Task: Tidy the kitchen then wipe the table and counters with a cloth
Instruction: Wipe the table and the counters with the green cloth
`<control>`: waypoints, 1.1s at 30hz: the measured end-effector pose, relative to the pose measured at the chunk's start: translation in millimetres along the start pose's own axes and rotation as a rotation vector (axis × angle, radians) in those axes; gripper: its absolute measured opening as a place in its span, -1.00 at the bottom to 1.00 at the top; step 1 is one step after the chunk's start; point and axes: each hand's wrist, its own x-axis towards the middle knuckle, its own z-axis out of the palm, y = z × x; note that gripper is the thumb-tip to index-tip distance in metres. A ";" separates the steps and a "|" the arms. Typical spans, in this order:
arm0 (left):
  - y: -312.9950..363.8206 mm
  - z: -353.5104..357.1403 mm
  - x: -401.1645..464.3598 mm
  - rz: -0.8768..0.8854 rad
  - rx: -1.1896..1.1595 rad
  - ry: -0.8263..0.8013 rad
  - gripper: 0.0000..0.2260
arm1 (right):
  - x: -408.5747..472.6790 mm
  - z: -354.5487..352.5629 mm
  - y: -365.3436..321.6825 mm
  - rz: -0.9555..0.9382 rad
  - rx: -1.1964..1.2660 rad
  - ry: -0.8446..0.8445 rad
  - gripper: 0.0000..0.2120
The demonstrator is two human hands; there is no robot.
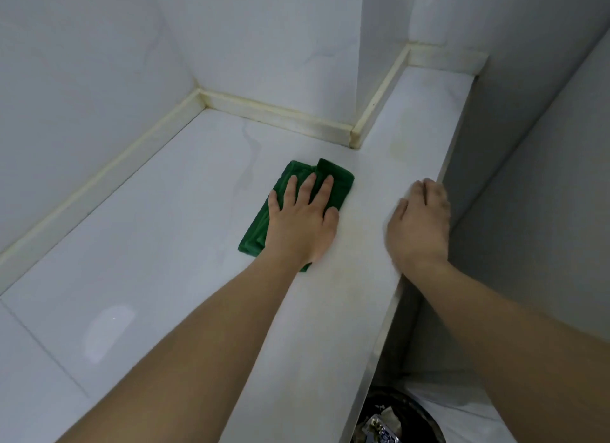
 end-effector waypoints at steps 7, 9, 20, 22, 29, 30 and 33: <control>17.8 -5.0 72.6 -0.031 -0.037 -0.003 -0.48 | 2.3 4.3 1.3 0.023 0.035 0.026 -0.53; 19.5 -5.4 79.9 -0.040 -0.039 -0.004 -0.48 | 2.0 6.3 0.4 0.021 0.046 0.041 -0.54; 47.1 -1.1 66.4 0.021 -0.095 -0.042 -0.51 | 4.8 8.2 1.1 0.014 0.023 0.033 -0.52; 49.9 1.2 63.4 0.044 -0.094 -0.041 -0.51 | 4.6 6.6 1.7 0.009 0.006 0.026 -0.52; 39.2 3.4 41.2 0.068 -0.089 -0.025 -0.50 | 4.8 3.3 0.5 -0.007 -0.042 0.010 -0.52; 36.9 4.0 32.7 0.065 -0.090 -0.026 -0.50 | 4.5 3.1 0.4 -0.006 -0.052 0.007 -0.52; 29.1 5.8 4.2 0.061 -0.088 -0.019 -0.51 | 3.7 1.0 -1.3 -0.002 -0.084 -0.010 -0.50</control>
